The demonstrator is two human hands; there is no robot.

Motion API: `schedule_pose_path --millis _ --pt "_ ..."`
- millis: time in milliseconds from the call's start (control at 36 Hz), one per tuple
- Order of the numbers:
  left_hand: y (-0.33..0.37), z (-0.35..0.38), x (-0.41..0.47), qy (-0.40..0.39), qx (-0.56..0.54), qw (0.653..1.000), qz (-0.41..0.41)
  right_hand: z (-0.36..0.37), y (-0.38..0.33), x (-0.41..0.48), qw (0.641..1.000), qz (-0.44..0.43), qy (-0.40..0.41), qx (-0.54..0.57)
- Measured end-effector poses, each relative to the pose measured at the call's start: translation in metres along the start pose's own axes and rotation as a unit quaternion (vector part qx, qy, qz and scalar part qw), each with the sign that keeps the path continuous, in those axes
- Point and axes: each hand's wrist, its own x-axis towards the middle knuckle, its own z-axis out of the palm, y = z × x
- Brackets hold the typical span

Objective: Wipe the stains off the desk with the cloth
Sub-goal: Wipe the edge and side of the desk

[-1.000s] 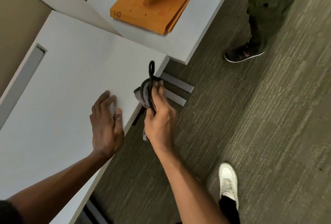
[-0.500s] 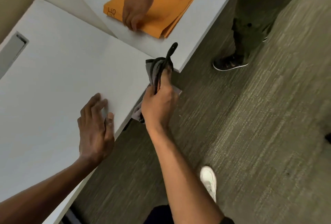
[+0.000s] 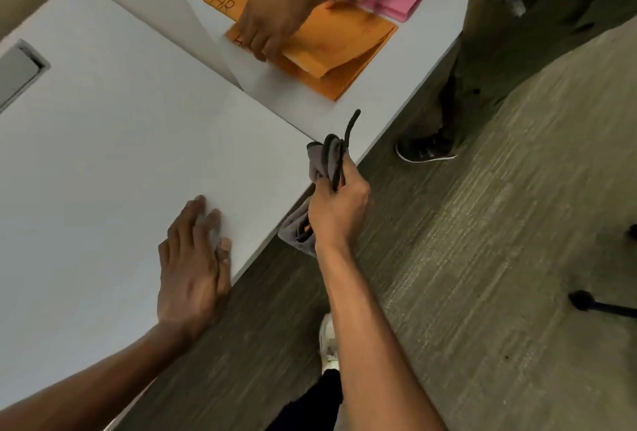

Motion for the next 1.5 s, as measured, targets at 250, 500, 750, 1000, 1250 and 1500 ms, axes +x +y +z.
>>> schedule_pose_path --millis 250,500,750,1000,1250,1500 --pt "0.002 -0.002 0.001 0.002 0.006 1.0 -0.001 -0.041 0.032 -0.04 0.985 -0.01 -0.164 -0.048" --pt "0.012 -0.002 0.001 0.02 0.018 0.999 -0.025 -0.076 0.041 0.043 0.991 0.075 -0.093 0.066" --pt "0.036 0.009 -0.001 0.01 0.048 0.996 -0.081 -0.064 -0.008 0.128 0.913 -0.112 -0.362 -0.149" --pt "0.059 0.021 0.007 0.02 0.084 0.986 -0.141 -0.061 -0.01 0.155 0.814 -0.137 -0.511 -0.239" --pt "0.061 0.027 0.01 0.03 0.104 0.984 -0.144 -0.08 -0.003 0.158 0.8 -0.139 -0.539 -0.225" --pt "0.057 0.029 0.011 0.03 0.11 0.983 -0.141 0.004 -0.037 0.199 0.766 -0.118 -0.594 -0.217"
